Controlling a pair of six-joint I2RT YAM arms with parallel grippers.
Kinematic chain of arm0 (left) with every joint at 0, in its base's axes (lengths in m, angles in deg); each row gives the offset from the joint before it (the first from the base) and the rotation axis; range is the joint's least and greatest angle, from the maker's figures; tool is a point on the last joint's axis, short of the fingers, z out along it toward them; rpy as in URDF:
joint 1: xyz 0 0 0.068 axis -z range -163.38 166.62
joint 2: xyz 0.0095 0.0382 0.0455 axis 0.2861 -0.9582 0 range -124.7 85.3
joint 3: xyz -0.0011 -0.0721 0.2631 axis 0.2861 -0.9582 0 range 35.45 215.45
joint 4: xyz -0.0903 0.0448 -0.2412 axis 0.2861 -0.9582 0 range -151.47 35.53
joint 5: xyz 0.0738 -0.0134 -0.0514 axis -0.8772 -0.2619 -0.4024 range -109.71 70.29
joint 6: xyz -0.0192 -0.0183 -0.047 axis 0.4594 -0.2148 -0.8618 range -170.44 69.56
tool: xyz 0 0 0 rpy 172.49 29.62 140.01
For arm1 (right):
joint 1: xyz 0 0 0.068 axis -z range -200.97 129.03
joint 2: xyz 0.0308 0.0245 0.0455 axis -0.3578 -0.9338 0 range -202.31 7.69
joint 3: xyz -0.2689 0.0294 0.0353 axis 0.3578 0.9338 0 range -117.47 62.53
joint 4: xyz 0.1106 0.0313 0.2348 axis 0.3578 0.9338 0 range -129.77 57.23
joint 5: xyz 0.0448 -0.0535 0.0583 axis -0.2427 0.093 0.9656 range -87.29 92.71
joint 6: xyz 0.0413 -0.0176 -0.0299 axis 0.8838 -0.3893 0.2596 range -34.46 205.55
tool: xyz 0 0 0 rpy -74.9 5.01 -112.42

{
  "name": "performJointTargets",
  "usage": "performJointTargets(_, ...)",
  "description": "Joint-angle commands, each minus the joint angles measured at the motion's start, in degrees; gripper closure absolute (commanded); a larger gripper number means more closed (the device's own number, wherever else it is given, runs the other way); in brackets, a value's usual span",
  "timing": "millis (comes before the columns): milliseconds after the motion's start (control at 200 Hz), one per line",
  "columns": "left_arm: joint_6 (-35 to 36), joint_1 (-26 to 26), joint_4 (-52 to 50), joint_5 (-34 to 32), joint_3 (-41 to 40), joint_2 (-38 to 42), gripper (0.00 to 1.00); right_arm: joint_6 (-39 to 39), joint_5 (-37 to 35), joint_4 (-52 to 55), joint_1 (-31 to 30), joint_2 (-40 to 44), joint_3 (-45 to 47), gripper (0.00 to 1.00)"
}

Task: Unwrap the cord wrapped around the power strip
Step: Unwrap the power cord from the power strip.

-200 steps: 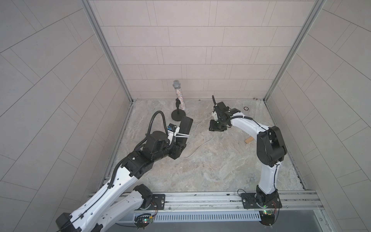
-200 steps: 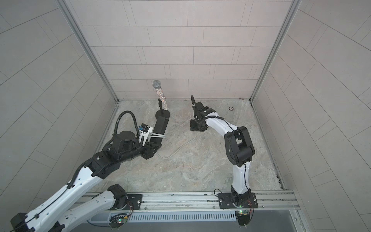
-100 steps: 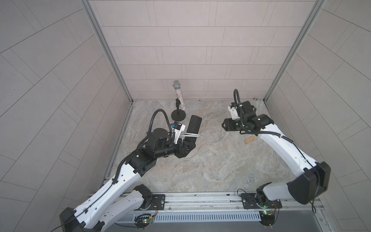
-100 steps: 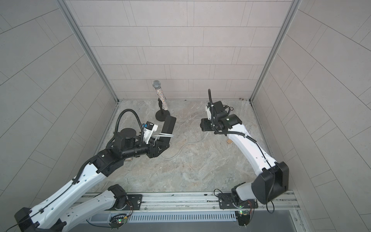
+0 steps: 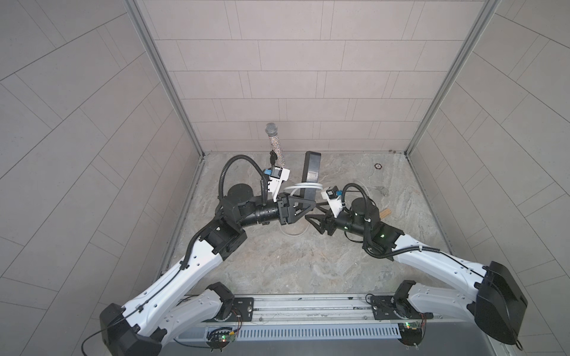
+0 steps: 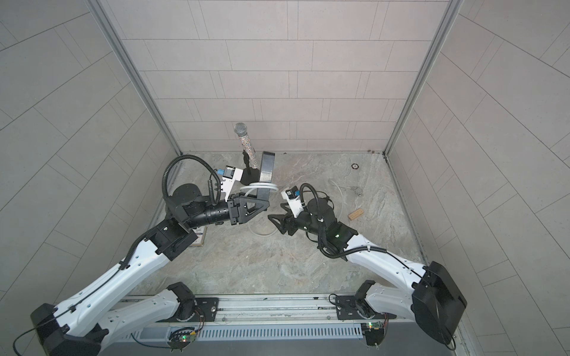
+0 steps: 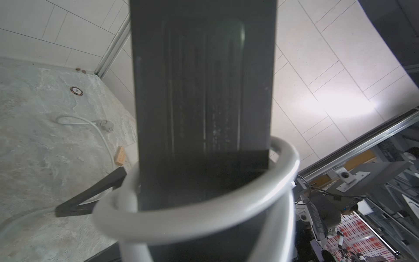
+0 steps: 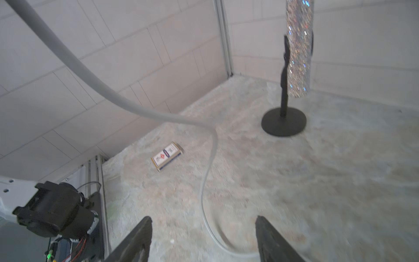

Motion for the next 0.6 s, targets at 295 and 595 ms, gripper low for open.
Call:
performJointTargets(295, -9.05, -0.21, 14.19, 2.98, -1.16, 0.07, 1.0, 2.26, 5.32, -33.96, -1.46, -16.96, -6.03, 0.27)
performJointTargets(595, -10.52, -0.19, 14.53, 3.79, -1.48, 1.05, 1.0, 3.25, 6.12, -36.63, -1.2, -23.24, -10.36, 0.71)
